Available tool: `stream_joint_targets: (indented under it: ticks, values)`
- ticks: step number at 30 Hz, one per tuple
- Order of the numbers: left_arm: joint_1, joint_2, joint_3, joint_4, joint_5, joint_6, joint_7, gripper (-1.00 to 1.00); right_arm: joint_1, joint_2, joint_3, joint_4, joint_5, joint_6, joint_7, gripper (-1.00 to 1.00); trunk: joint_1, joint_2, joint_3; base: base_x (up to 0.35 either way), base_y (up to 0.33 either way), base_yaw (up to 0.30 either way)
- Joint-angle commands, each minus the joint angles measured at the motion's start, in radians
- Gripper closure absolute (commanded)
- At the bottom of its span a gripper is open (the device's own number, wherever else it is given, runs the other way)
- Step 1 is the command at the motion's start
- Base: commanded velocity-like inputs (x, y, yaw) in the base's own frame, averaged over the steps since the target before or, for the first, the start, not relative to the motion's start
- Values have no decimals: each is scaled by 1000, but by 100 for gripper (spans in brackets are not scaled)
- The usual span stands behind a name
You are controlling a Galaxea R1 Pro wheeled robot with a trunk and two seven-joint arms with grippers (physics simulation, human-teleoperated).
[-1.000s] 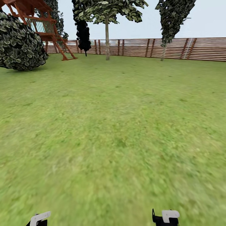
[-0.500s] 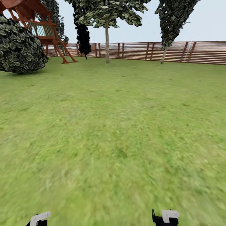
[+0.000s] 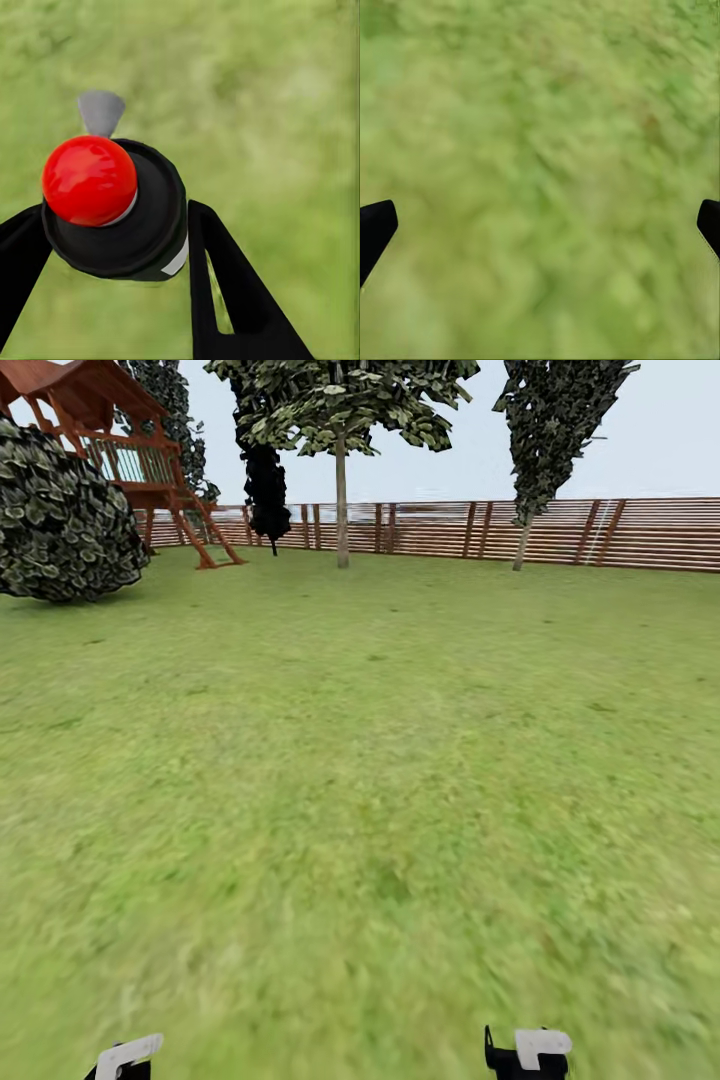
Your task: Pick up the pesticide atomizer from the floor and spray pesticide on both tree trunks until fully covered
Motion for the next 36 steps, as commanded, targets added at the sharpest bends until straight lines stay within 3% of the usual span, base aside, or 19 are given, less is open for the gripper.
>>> stream_joint_targets:
  ticks: [1, 11, 36]
  values:
    - [0, 0, 0, 1, 1, 0, 0, 100, 0, -1, 0, 0, 0, 0, 0, -100, 0, 0, 1, 338, 0, 0]
    - [0, 0, 0, 2, 0, 0, 0, 100, 0, -1, 0, 0, 0, 0, 0, -100, 0, 0, 14, 338, 0, 0]
    - [0, 0, 0, 2, 1, -1, 0, 100, 0, -1, 0, 0, 0, 0, 0, -100, 0, 0, 15, 338, 0, 0]
